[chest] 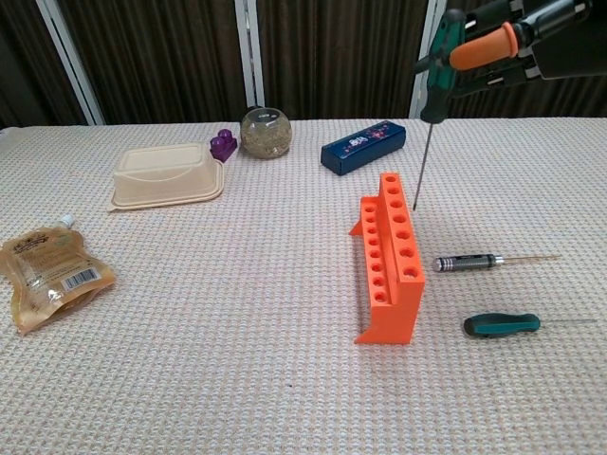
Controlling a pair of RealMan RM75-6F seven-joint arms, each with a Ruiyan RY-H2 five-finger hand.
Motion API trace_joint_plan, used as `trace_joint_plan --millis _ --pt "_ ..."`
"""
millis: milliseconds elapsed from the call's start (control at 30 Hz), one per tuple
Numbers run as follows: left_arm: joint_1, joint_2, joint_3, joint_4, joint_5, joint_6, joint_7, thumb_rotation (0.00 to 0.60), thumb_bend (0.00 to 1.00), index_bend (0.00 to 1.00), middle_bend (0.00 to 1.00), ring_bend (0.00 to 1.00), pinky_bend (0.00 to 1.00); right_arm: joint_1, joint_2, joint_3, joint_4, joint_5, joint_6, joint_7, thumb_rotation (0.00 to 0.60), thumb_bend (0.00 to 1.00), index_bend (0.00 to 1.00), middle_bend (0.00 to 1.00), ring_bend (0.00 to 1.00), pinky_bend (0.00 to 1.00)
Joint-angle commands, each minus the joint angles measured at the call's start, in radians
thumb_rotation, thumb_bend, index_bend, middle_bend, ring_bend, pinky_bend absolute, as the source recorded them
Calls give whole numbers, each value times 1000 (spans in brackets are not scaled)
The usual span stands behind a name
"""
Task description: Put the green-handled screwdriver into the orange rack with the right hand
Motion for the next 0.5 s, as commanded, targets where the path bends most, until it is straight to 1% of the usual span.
trace_joint_plan --millis 33,233,400,500 --pt "-2 0 -1 -3 -7 -4 6 600 324 222 0 0 0 -25 -16 38 -8 -40 -30 36 600 296 623 213 0 0" --pt "-4 -5 -4 -7 -15 -6 20 600 324 222 0 0 0 -28 -42 68 -8 -78 -54 73 600 296 625 213 0 0" --pt "-4 -5 -3 -6 -20 -8 19 600 324 222 0 0 0 -19 -55 56 -7 -101 -48 79 600 296 626 214 0 0" --pt "-5 -4 -3 -4 -24 -10 18 600 324 222 0 0 0 -6 -65 28 0 -118 -35 73 600 296 626 214 0 0"
